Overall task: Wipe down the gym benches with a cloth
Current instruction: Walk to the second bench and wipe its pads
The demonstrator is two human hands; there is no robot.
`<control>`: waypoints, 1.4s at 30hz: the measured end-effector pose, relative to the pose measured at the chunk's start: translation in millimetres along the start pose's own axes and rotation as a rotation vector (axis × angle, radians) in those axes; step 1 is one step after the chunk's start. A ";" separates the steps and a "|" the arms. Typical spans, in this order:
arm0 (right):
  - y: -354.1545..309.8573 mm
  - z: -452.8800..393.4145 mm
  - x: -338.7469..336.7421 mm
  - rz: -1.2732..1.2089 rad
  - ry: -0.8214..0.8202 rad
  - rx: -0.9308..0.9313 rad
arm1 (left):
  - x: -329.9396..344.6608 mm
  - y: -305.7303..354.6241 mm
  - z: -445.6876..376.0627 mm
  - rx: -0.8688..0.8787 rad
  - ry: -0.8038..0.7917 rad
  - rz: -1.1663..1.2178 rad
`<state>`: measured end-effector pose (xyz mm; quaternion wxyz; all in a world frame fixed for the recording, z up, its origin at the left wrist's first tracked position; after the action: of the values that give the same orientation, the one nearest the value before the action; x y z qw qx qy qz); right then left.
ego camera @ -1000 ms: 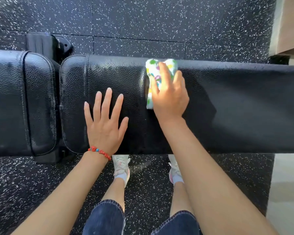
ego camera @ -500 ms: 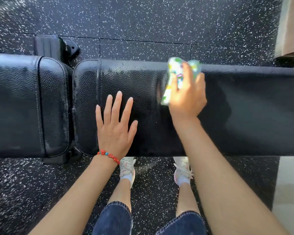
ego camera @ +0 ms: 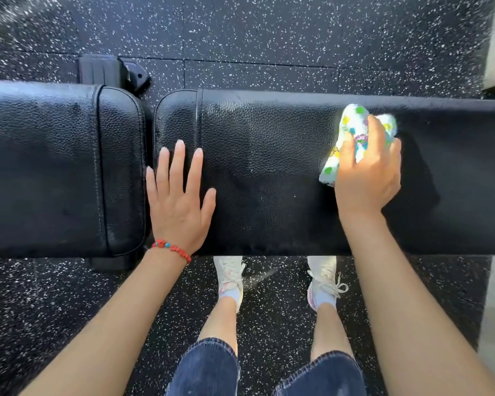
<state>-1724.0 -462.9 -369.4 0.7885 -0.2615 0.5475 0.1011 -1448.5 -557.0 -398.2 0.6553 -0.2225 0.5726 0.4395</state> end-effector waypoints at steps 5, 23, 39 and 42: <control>-82.2 49.7 38.9 0.068 0.065 -0.249 | 0.9 0.1 0.8 0.007 0.010 -0.015; 28.3 47.6 3.8 0.022 0.070 -0.028 | 12.3 34.4 41.1 0.070 -0.034 -0.020; 40.4 85.9 15.6 0.029 0.129 -0.133 | 13.6 26.7 41.6 0.082 -0.009 -0.003; 13.8 106.0 31.4 -0.051 0.093 -0.062 | 7.0 19.5 46.1 0.068 0.007 0.057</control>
<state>-1632.3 -399.8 -374.4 0.7559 -0.3041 0.5735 0.0856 -1439.5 -508.1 -389.4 0.6477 -0.1854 0.5954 0.4376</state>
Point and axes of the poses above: each hand's wrist, its own z-axis away from the middle knuckle, its own x-axis out of the palm, y = z × x, the point moved 8 cm from there along -z, towards the middle knuckle, and after that the axes turned 14 degrees about -y, right-handed, at the moved point
